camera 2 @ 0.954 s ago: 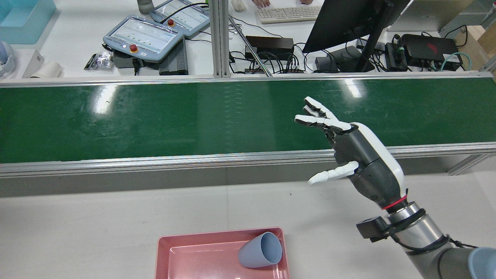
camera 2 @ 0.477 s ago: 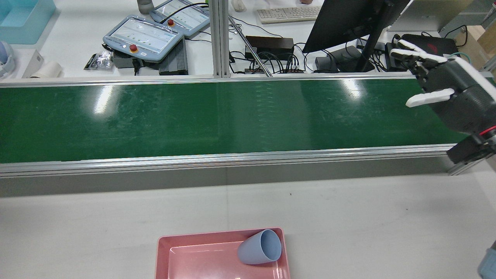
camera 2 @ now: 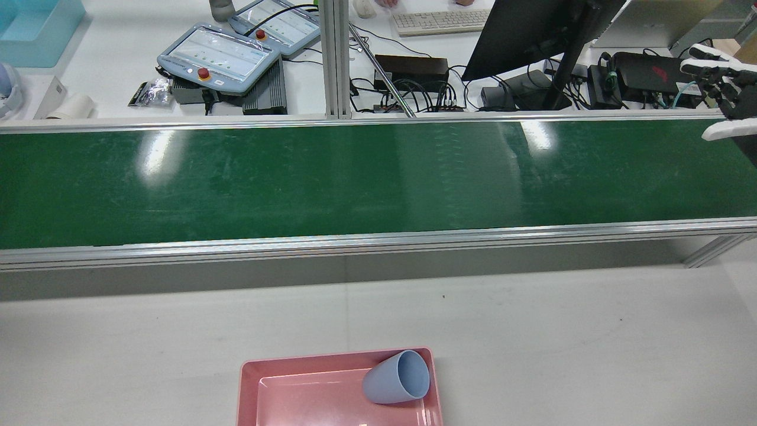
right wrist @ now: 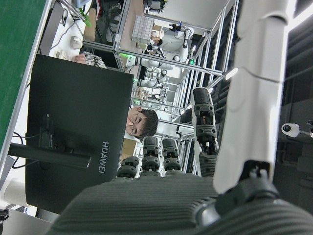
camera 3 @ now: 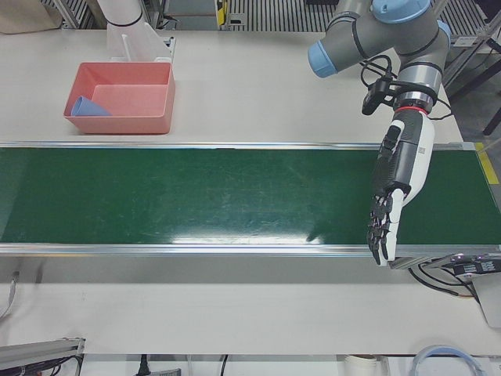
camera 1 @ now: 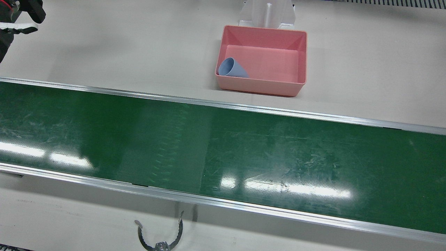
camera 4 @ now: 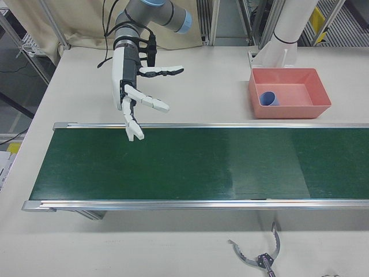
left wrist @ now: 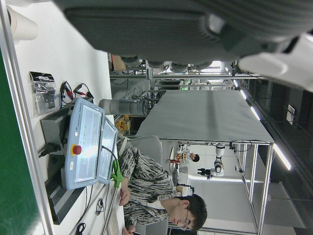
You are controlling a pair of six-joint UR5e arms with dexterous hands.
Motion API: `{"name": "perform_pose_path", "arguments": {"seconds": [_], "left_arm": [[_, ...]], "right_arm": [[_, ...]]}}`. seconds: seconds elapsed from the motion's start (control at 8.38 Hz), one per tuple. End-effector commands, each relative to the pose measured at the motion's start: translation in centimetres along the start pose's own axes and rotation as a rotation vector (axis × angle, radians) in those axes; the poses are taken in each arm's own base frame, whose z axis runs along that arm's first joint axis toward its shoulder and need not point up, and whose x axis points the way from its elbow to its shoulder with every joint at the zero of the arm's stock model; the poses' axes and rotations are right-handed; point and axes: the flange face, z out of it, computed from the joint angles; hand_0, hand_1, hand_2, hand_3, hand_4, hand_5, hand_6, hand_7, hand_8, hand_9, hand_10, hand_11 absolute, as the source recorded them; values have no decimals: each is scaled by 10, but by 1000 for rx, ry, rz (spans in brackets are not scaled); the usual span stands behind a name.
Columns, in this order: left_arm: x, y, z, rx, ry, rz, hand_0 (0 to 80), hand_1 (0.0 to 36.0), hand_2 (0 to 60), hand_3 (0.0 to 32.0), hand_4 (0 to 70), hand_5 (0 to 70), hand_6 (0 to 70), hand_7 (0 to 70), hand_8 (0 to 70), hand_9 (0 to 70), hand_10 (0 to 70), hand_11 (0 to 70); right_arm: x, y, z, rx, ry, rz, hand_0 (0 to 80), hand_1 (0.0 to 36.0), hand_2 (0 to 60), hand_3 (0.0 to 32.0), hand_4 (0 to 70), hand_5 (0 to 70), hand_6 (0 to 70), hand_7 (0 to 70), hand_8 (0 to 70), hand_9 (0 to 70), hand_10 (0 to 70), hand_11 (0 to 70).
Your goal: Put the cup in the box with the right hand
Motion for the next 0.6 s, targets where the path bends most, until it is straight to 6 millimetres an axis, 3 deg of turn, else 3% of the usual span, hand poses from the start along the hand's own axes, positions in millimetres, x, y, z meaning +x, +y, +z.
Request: {"name": "perform_pose_path", "arguments": {"seconds": [0.0, 0.12, 0.24, 0.36, 0.48], "left_arm": [[-1, -1, 0, 1, -1, 0, 0, 0, 0, 0, 0, 0, 0, 0, 0, 0, 0, 0], [0, 0, -1, -1, 1, 0, 0, 0, 0, 0, 0, 0, 0, 0, 0, 0, 0, 0], [0, 0, -1, 1, 1, 0, 0, 0, 0, 0, 0, 0, 0, 0, 0, 0, 0, 0], [-1, 0, 0, 1, -1, 0, 0, 0, 0, 0, 0, 0, 0, 0, 0, 0, 0, 0], [0, 0, -1, 1, 1, 0, 0, 0, 0, 0, 0, 0, 0, 0, 0, 0, 0, 0]], "right_arm": [[-90, -46, -32, -77, 77, -113, 606, 188, 34, 0, 129, 78, 55, 159, 85, 154, 36, 75], [-83, -127, -33, 6, 77, -35, 595, 187, 35, 0, 52, 82, 50, 132, 85, 150, 37, 78], [-71, -181, -22, 32, 85, 16, 574, 187, 55, 0, 64, 78, 52, 144, 91, 161, 40, 82], [-69, -187, -21, 38, 88, 17, 598, 158, 12, 0, 104, 78, 52, 141, 91, 161, 45, 89], [-75, -180, -15, 22, 73, 13, 603, 187, 35, 0, 103, 80, 53, 148, 90, 160, 41, 83]]}}
